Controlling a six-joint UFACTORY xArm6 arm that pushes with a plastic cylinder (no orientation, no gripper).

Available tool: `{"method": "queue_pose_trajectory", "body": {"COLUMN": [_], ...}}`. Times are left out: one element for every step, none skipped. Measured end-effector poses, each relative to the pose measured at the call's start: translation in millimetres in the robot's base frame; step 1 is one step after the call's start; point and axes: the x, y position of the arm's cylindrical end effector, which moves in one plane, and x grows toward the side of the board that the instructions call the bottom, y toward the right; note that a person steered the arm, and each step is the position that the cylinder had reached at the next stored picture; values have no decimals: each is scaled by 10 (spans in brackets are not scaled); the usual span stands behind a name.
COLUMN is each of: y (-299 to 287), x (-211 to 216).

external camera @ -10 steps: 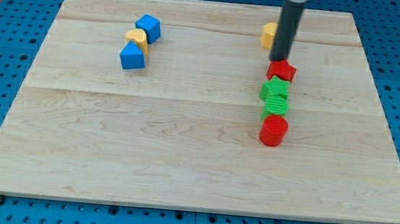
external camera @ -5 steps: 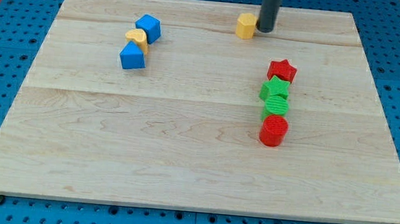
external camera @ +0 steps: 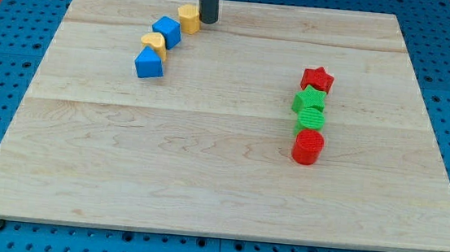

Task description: Push the yellow hexagon to the top of the blue cube

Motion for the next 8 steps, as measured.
{"method": "queue_pose_trajectory", "body": {"y": [-92,-205,-232,-233,-233,-233,-233,-261], "x": [0,0,1,1,199,324,342,342]}}
